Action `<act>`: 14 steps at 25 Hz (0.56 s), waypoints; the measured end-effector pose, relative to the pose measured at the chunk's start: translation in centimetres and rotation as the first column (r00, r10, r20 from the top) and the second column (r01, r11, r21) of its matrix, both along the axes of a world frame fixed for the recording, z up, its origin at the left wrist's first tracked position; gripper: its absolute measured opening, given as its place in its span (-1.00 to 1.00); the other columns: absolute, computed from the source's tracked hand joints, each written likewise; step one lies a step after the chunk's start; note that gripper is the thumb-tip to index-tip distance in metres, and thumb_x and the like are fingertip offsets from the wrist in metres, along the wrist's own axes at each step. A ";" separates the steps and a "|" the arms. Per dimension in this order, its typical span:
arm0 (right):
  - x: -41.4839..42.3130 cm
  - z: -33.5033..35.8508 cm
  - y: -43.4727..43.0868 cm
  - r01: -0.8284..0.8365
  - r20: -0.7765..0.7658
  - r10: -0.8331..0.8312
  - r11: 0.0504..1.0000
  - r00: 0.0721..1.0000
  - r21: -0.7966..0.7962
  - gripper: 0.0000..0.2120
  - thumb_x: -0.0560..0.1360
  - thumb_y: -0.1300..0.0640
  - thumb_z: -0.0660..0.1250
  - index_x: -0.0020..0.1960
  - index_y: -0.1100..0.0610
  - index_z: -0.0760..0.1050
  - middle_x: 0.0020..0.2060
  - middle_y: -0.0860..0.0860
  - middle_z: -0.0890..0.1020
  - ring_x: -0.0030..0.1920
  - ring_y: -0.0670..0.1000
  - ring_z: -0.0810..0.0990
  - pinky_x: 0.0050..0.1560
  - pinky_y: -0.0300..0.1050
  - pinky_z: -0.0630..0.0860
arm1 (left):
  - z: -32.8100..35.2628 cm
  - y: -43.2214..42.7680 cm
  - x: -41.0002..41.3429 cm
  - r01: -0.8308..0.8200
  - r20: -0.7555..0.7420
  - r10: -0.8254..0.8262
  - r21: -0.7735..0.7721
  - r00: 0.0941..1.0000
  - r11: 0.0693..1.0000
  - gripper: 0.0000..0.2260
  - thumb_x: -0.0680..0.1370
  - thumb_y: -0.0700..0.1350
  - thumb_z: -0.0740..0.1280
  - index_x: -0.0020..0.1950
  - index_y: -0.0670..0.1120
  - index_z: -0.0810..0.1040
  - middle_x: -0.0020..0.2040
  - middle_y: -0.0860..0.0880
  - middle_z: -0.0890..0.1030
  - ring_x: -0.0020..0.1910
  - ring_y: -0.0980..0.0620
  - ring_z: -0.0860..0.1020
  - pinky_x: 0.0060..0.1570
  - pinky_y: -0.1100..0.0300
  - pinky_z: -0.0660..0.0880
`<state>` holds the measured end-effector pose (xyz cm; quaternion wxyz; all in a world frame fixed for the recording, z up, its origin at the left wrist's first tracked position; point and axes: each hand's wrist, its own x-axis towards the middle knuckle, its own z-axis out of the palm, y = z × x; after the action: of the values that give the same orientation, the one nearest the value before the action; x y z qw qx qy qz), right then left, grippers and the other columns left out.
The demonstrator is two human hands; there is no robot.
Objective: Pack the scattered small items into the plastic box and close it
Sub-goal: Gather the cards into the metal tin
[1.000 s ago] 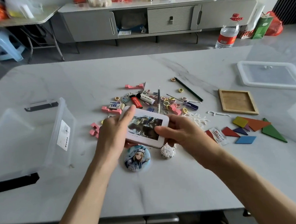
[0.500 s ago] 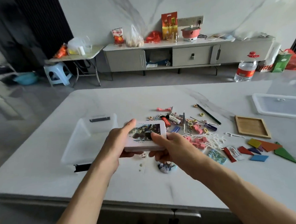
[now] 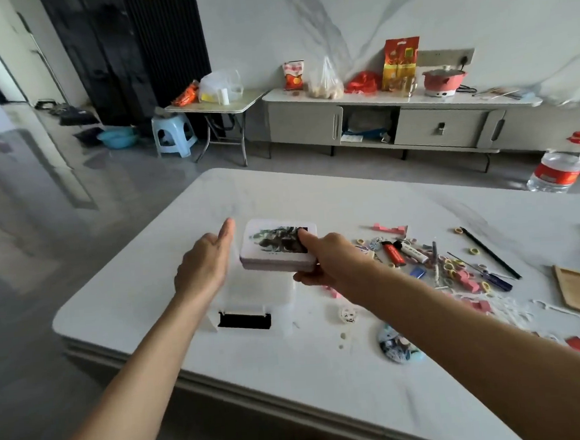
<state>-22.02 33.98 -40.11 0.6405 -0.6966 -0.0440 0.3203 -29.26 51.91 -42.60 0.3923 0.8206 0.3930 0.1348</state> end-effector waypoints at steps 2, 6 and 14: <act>2.0 -0.2 2.3 0.060 -0.040 -0.059 0.998 0.997 0.009 -0.76 0.61 0.10 0.24 -0.13 0.26 0.44 -0.18 0.14 0.45 -0.35 0.09 0.52 -0.11 0.01 0.63 | -1.9 2.8 0.2 0.048 -0.227 -0.009 0.164 0.974 0.985 -0.45 0.54 0.30 0.18 0.35 -0.07 0.39 0.24 -0.14 0.54 0.19 -0.21 0.52 0.08 0.06 0.42; 4.8 -1.9 6.9 0.046 -0.066 -0.051 0.995 0.997 -0.085 -0.83 0.59 0.36 0.14 -0.16 0.22 0.38 -0.19 0.13 0.43 -0.20 0.09 0.48 0.04 0.04 0.55 | -6.2 5.1 0.9 0.217 -0.437 -0.110 0.201 0.893 0.955 -0.71 0.53 -0.15 0.23 0.24 -0.17 0.43 0.15 -0.19 0.56 0.11 -0.25 0.54 0.03 0.07 0.48; 4.1 -5.8 12.5 0.086 0.001 -0.088 0.969 0.996 -0.233 -0.86 0.60 0.31 0.05 0.08 0.19 0.34 -0.14 0.14 0.44 -0.13 0.09 0.46 0.22 -0.07 0.48 | -7.6 4.8 0.6 0.305 -0.425 -0.189 0.223 0.885 0.926 -0.88 0.51 -0.26 0.18 0.03 -0.19 0.40 0.08 -0.22 0.54 0.03 -0.23 0.52 -0.12 0.10 0.42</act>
<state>-17.94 46.48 -45.93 0.5680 -0.7666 0.0275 0.2982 -28.65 56.75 -50.22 0.1971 0.9219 0.3320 -0.0308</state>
